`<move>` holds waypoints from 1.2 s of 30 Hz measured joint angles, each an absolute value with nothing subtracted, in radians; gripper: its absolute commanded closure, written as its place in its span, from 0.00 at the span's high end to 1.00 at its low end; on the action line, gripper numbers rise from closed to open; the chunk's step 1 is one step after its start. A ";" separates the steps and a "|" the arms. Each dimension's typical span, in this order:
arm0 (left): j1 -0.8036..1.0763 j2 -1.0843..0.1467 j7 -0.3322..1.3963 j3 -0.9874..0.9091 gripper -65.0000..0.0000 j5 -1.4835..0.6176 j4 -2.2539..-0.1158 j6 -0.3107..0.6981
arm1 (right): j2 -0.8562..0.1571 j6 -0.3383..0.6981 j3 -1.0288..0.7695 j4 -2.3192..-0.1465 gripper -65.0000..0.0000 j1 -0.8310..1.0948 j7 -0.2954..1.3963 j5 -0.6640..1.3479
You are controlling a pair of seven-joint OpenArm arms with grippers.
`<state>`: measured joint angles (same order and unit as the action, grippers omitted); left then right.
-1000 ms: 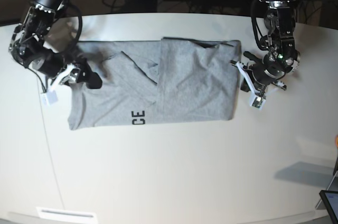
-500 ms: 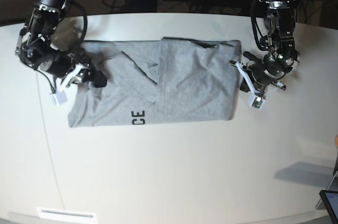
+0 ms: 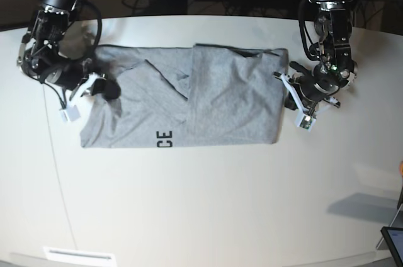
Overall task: Fold the T-shirt properly
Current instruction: 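Grasp the shirt's two ends with both grippers, then fold both ends inward toward each other over the shirt's middle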
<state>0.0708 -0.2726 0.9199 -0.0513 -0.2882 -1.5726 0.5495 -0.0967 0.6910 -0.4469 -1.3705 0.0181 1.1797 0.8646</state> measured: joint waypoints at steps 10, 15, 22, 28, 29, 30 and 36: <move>0.059 -0.233 0.895 0.036 0.07 -0.290 -1.573 0.549 | -0.149 0.478 -0.410 -1.576 0.00 0.040 1.179 0.865; 0.057 -0.188 0.886 0.054 0.07 -0.296 -1.575 0.549 | -0.147 0.394 -0.359 -1.629 0.00 0.053 1.180 0.868; 0.026 -0.163 0.890 0.068 0.07 -0.315 -1.542 0.557 | -0.150 0.309 -0.298 -1.726 0.00 0.079 1.181 0.865; 0.025 -0.155 0.891 0.068 0.07 -0.316 -1.542 0.557 | -0.151 0.234 -0.229 -1.831 0.00 0.086 1.180 0.868; 0.025 -0.155 0.888 0.068 0.07 -0.315 -1.542 0.557 | -0.151 0.211 -0.211 -1.840 0.00 0.086 1.180 0.868; 0.025 -0.155 0.886 0.068 0.07 -0.316 -1.542 0.557 | -0.151 0.195 -0.192 -1.845 0.00 0.086 1.180 0.866; 0.008 -0.161 0.894 0.118 0.07 -0.313 -1.539 0.556 | -0.149 0.140 -0.067 -1.850 0.00 0.086 1.148 0.865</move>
<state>0.0078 -0.1608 0.8944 0.1177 -0.3134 -1.5387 0.5560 -0.1490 0.1398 -0.0666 -1.8503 0.0860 1.1481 0.8646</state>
